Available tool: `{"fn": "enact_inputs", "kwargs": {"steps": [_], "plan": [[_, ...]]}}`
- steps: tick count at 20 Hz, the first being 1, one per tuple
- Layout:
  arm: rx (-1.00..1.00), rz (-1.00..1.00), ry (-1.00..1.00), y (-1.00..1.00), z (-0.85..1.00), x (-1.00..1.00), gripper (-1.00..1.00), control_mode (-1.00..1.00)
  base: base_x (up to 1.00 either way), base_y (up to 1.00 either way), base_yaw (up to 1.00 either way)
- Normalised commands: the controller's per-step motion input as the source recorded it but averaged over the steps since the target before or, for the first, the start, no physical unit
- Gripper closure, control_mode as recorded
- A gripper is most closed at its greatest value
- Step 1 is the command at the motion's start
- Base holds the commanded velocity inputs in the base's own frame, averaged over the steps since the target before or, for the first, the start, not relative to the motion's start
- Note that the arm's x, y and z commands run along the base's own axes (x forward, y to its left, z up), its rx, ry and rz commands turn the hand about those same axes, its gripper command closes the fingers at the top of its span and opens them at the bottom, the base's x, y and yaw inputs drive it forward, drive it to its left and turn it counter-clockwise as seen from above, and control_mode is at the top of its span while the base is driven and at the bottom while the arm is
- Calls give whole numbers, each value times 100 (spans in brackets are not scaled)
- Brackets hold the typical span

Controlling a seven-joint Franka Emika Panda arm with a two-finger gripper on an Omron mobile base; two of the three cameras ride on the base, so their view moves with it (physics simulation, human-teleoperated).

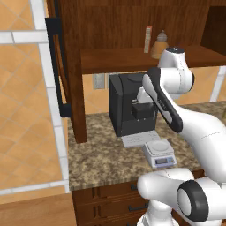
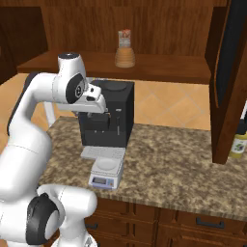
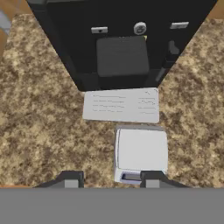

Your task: Pick the honey bottle and place it on the digital scale for weighing, and close the cabinet.

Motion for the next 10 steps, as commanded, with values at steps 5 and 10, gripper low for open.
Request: {"fn": "enact_inputs", "kwargs": {"steps": [5,10], "plan": [[-1,0,-9,0,0,-67,-100,-100,0,0,0],[-1,0,-32,-4,50,-94,-100,-100,0,0,0]]}}
